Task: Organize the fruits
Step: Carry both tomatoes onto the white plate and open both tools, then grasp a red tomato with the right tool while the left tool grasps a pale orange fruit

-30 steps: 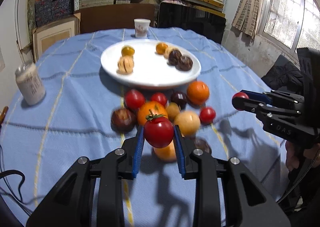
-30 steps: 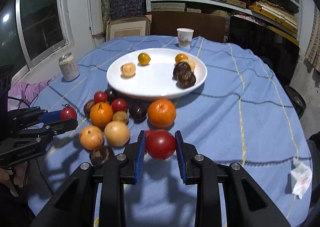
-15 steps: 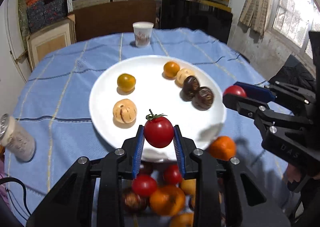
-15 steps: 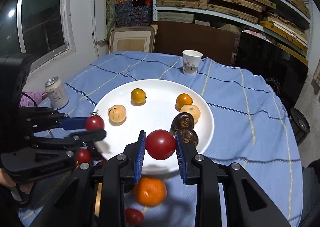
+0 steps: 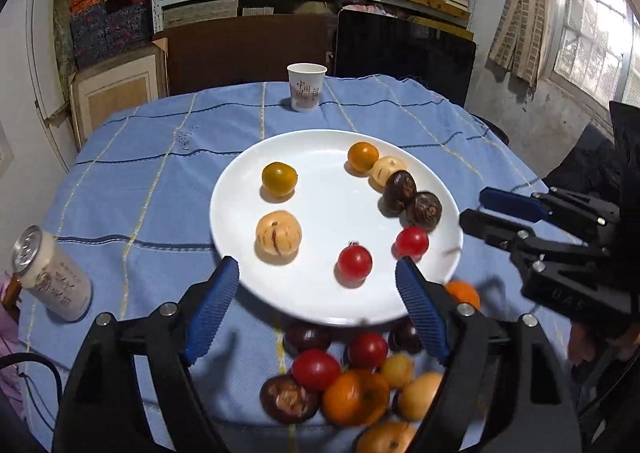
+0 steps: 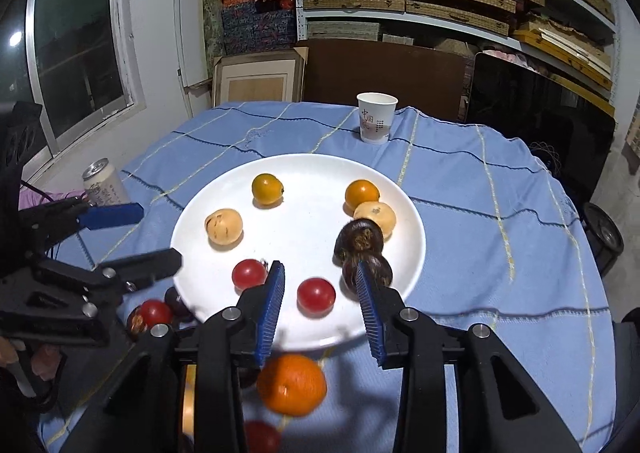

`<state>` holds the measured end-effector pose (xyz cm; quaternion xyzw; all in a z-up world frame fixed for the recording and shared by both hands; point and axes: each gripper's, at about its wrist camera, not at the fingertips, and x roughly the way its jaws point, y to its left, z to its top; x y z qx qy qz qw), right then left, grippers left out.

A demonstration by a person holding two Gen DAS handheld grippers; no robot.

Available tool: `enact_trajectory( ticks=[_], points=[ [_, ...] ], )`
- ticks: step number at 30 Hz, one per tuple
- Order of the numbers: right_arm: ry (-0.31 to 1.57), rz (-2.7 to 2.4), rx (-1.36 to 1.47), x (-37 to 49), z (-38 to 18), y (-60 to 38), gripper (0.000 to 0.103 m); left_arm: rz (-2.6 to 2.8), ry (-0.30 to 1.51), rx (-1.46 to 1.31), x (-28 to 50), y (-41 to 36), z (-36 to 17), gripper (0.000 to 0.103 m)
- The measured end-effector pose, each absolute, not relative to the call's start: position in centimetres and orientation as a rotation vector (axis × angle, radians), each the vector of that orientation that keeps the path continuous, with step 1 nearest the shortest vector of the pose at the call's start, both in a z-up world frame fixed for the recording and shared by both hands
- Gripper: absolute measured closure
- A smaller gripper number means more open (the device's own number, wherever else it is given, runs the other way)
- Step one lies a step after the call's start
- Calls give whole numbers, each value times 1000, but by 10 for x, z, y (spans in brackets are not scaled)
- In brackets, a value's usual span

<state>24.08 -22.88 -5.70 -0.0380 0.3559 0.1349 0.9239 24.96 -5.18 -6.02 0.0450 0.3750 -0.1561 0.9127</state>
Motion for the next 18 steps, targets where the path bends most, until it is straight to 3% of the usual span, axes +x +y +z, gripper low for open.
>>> enact_trajectory(
  ticks=[4,11,18],
  points=[
    [754,304,-85,205,-61,-232,63,-336,765,161,206,-47,-68,14],
    [812,333,-89,149,-98,-222,62,-355,787,228,147,-43,-100,14],
    [852,291,-84,153,-117,-212,62,-347,805,223,131,-41,-117,14]
  ],
)
